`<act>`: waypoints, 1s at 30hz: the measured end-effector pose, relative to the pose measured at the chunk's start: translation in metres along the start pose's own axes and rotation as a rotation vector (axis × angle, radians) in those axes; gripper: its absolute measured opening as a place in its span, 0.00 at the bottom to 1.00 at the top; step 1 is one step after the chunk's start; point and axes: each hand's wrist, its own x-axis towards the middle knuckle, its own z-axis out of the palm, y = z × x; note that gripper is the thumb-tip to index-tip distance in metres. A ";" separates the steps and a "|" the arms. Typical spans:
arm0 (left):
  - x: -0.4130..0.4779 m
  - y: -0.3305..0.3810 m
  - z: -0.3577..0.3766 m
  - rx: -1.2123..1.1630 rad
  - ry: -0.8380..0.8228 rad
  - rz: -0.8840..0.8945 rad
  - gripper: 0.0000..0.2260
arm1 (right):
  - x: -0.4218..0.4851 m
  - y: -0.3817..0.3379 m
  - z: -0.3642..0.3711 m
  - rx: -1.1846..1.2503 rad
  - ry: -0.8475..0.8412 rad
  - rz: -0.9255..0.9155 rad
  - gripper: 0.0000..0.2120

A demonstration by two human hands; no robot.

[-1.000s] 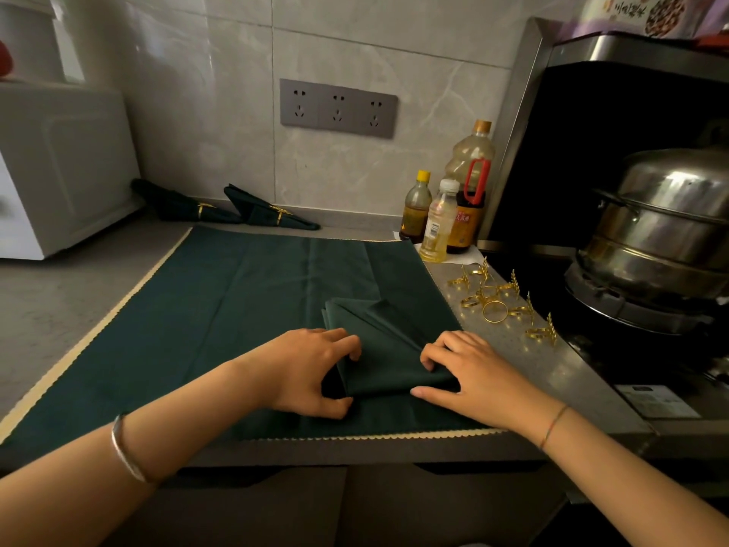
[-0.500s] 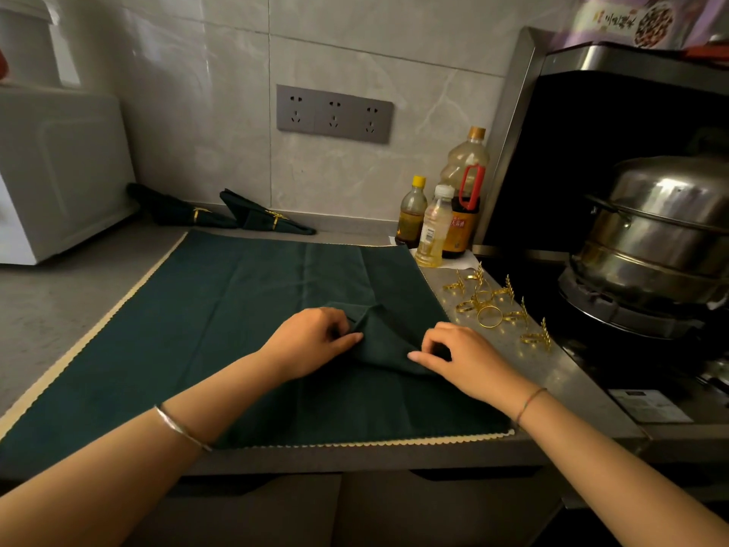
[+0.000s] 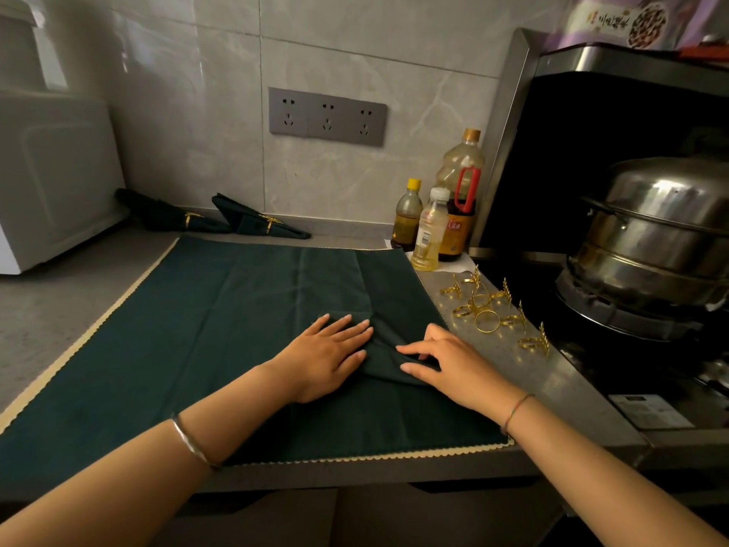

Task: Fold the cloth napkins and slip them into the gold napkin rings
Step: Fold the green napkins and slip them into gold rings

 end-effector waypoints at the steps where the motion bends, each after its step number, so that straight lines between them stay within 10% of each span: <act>1: 0.000 -0.001 0.001 -0.028 -0.019 -0.004 0.23 | 0.000 0.000 0.000 0.001 0.001 0.000 0.20; 22: 0.003 -0.007 0.003 -0.330 -0.069 -0.053 0.21 | 0.017 -0.036 0.016 -0.505 -0.004 -0.141 0.24; 26: -0.004 -0.006 -0.008 -0.422 0.023 -0.073 0.22 | 0.017 -0.034 0.010 -0.306 0.079 -0.102 0.23; 30: -0.028 -0.005 -0.042 -0.357 0.454 0.045 0.31 | 0.025 -0.030 -0.013 0.321 0.197 0.119 0.11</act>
